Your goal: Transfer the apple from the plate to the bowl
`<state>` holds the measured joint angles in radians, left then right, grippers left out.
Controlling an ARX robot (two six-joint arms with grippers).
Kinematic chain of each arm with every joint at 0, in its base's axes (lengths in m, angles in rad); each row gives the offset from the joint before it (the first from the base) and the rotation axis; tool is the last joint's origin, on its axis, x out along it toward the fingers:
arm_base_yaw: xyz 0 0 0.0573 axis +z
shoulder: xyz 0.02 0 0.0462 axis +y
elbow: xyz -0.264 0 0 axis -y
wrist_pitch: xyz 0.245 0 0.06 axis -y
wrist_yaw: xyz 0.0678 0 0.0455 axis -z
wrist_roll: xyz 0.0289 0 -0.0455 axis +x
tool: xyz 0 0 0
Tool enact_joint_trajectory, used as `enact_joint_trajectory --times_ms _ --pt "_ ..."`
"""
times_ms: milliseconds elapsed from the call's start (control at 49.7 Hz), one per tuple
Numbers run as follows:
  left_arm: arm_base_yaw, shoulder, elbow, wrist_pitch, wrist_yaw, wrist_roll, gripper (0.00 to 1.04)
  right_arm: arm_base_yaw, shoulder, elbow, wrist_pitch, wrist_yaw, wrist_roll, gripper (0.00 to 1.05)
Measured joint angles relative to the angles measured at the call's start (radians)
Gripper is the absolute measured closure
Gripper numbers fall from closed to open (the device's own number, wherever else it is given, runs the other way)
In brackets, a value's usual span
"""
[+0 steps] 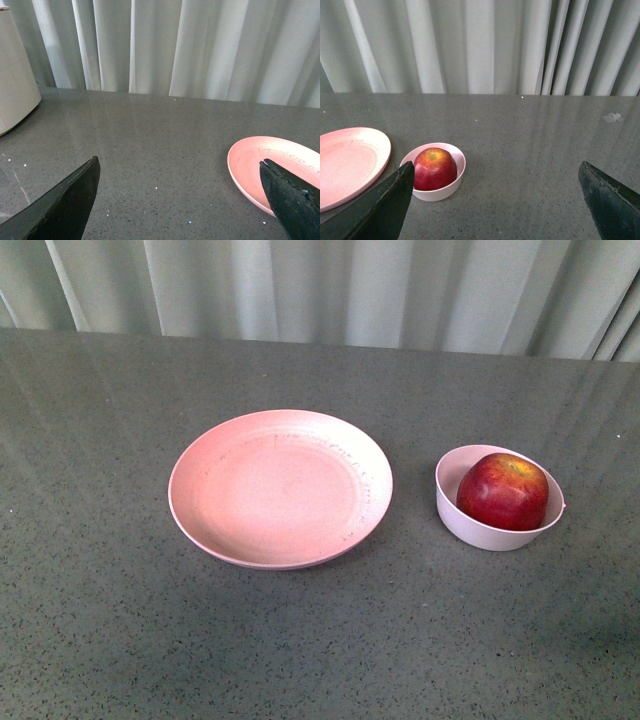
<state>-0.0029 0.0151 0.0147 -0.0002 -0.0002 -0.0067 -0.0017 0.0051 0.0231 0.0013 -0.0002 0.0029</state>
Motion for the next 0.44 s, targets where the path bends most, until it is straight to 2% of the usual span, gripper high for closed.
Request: enact_joint_trajectory --times_ms 442 --pt "0.0 0.0 0.0 0.0 0.0 0.0 0.09 0.0 0.0 0.0 0.0 0.0 0.0 0.09"
